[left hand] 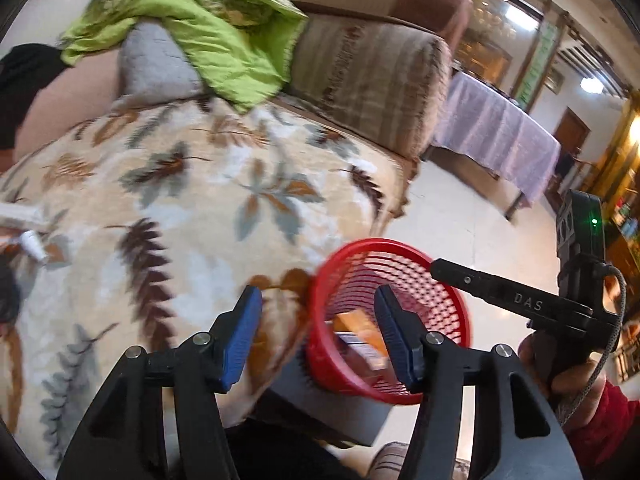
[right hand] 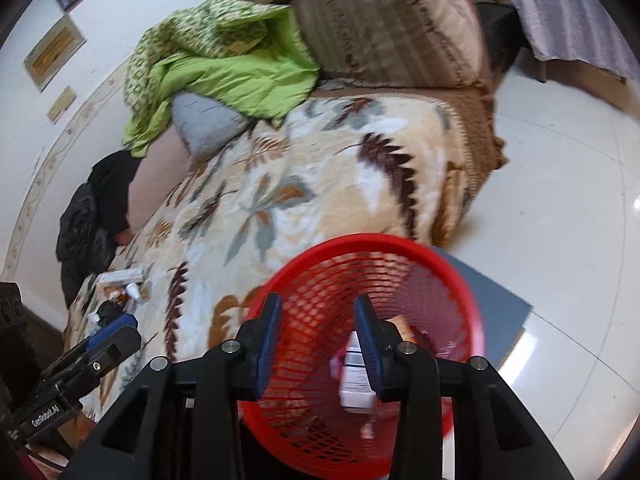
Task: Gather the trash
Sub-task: 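Carry both boxes over the red wastebasket and open both tools, then grasp the red-and-white sock box with the left tool while the right tool grasps the black bag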
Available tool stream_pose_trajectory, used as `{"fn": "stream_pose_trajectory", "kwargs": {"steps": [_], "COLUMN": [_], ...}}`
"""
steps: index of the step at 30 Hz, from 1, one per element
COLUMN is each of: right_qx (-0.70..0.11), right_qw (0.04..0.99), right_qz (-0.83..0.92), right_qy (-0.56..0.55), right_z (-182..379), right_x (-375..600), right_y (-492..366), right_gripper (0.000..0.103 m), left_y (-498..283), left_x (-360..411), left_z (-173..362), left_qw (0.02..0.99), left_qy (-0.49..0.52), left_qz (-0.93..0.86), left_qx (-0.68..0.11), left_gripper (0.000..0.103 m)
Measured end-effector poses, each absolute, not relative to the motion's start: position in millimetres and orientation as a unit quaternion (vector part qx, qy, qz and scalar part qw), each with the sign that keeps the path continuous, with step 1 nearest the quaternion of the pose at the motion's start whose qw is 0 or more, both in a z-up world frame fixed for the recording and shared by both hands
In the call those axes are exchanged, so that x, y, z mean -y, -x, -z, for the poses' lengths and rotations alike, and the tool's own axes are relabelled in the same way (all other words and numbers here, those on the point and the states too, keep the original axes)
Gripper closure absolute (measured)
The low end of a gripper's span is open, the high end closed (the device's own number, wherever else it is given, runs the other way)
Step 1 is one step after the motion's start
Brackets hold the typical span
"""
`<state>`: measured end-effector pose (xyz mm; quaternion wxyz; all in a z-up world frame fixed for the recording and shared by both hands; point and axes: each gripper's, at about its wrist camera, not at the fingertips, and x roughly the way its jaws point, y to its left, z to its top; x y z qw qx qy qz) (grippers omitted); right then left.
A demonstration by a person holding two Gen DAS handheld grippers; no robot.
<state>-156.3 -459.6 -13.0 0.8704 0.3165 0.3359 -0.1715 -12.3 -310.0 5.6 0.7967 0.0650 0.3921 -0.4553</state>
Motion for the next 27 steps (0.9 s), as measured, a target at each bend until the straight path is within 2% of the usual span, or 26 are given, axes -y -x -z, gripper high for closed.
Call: {"fn": "stream_pose_trajectory", "kwargs": {"steps": [14,27], "right_qx": [-0.379,-0.409], "right_qw": [0.893,0.898], "right_qz": [0.044,-0.039], "right_qy": [-0.239,-0.159], "right_z": [8,1], "right_x": [342,240], "right_y": [68,-12], "right_gripper": [0.062,0.060], "left_y": [-21,-79], "left_x": [156,-16], "left_z": [-7,31], "left_qw": [0.877,0.930], "left_qy": [-0.062,0.040], "left_qz": [0.325,0.102], "left_qx": [-0.347,-0.350], "left_gripper": [0.044,0.044]}}
